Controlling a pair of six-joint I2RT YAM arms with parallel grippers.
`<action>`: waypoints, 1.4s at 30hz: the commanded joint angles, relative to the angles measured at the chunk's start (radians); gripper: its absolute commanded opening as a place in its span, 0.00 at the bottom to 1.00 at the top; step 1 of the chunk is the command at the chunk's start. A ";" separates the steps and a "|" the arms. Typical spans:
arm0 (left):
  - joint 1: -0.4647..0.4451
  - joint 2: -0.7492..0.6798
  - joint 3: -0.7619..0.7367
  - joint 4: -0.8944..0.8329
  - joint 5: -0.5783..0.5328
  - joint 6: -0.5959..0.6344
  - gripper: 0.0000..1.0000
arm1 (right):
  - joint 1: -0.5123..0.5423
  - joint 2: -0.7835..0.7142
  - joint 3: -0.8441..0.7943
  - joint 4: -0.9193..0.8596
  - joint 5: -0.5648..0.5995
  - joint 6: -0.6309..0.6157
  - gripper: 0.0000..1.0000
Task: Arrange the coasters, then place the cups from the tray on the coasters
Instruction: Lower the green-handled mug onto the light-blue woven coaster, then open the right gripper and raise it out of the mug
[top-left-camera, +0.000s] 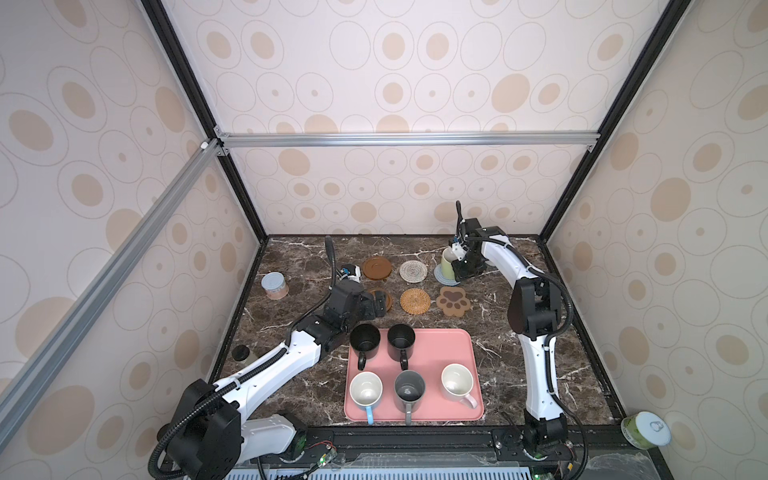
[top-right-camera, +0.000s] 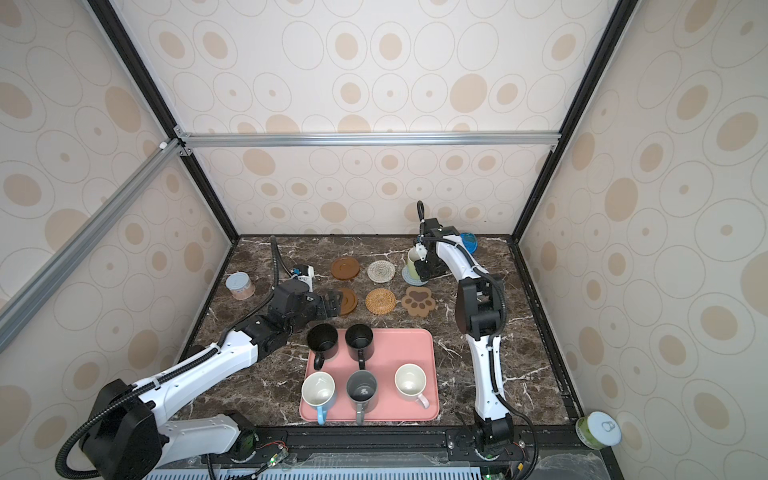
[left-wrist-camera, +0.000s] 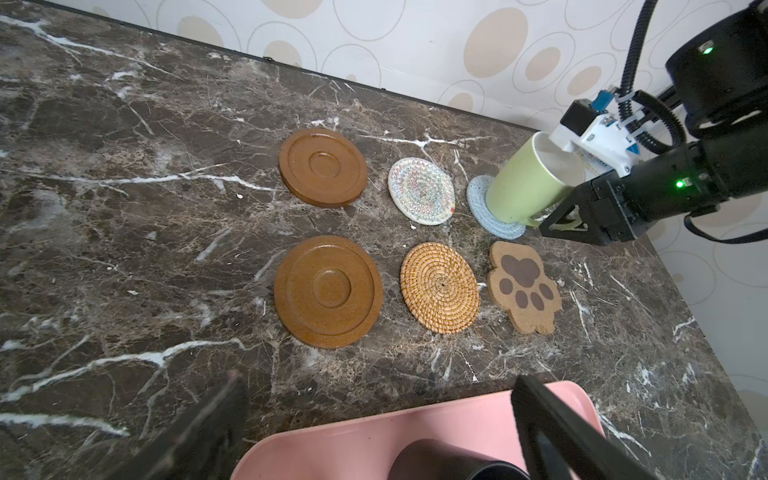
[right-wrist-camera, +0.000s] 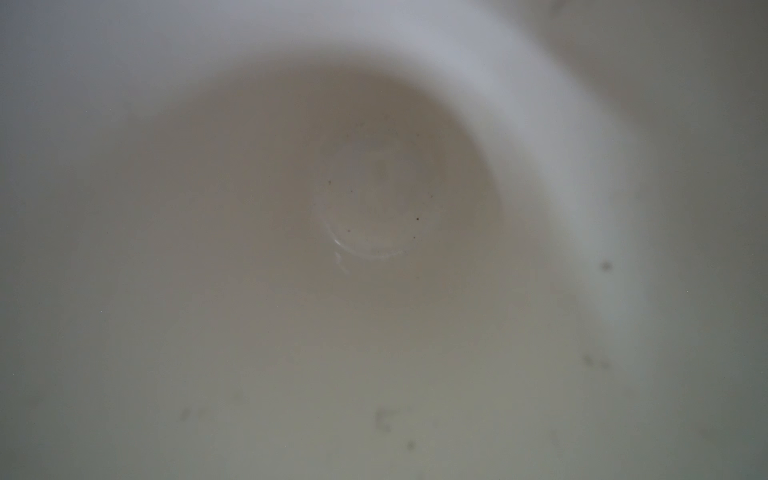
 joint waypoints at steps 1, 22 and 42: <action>-0.007 -0.016 0.009 0.016 -0.001 -0.016 1.00 | 0.004 -0.063 -0.012 -0.012 0.017 -0.001 0.42; -0.006 -0.039 0.003 -0.004 -0.040 -0.020 1.00 | 0.003 -0.261 -0.096 -0.063 0.043 0.064 0.48; 0.000 -0.011 0.032 0.017 -0.074 -0.037 1.00 | 0.114 -0.656 -0.405 -0.117 -0.011 0.315 0.49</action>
